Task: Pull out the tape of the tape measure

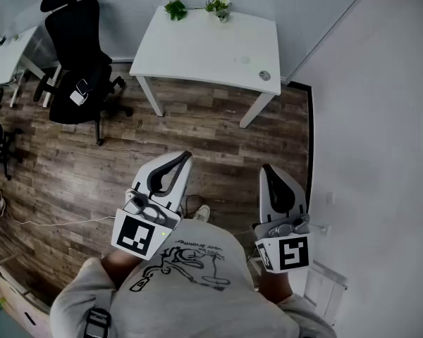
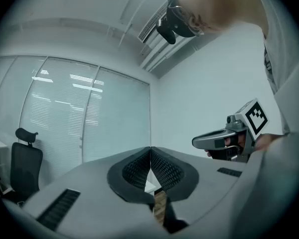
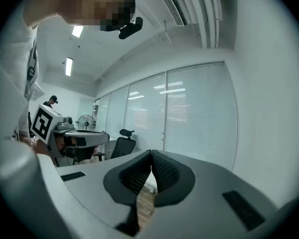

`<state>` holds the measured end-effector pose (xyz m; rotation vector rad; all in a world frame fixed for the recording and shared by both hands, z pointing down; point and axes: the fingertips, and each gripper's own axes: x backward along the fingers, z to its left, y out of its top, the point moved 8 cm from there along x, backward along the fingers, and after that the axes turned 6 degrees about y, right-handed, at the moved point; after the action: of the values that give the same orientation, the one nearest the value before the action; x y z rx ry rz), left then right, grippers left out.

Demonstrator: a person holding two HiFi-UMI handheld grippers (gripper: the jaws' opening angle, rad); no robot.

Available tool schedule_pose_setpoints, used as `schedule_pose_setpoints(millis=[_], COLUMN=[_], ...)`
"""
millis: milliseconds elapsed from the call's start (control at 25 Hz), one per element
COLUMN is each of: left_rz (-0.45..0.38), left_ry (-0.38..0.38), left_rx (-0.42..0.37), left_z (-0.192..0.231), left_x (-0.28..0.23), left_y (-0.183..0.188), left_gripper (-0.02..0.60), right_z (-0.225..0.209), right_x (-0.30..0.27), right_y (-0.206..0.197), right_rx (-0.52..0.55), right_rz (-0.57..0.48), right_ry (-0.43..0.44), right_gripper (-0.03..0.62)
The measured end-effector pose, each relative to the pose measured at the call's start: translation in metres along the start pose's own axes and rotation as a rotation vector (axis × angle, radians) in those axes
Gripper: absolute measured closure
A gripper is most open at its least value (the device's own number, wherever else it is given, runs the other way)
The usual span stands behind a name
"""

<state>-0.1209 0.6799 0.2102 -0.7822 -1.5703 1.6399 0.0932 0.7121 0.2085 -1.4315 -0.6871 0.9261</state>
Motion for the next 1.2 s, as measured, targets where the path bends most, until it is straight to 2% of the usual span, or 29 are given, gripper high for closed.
schedule_pose_setpoints(millis=[240,800,1040,1200], left_rz=[-0.004,0.001,-0.01,0.006], left_ry=[0.014,0.058,0.058,0.06], left_rx=[-0.003,0.003,-0.015,0.001], left_z=[-0.002,-0.032,-0.024,-0.018], left_x=[0.017,0.033,0.026,0.018], left_y=[0.008,0.003,0.001,-0.003], left_gripper=[0.56,0.56,0.56,0.561], right_z=[0.011,0.005,0.003,0.0], right_x=[0.011,0.04,0.032,0.022], right_y=[0.006,0.001,0.0,-0.002], right_rx=[0.003,-0.016,-0.011,-0.014], right_rz=[-0.002,-0.023,-0.02,-0.016], right_ry=[0.005,0.027,0.033,0.031], right_gripper=[0.585,0.583,0.583,0.583])
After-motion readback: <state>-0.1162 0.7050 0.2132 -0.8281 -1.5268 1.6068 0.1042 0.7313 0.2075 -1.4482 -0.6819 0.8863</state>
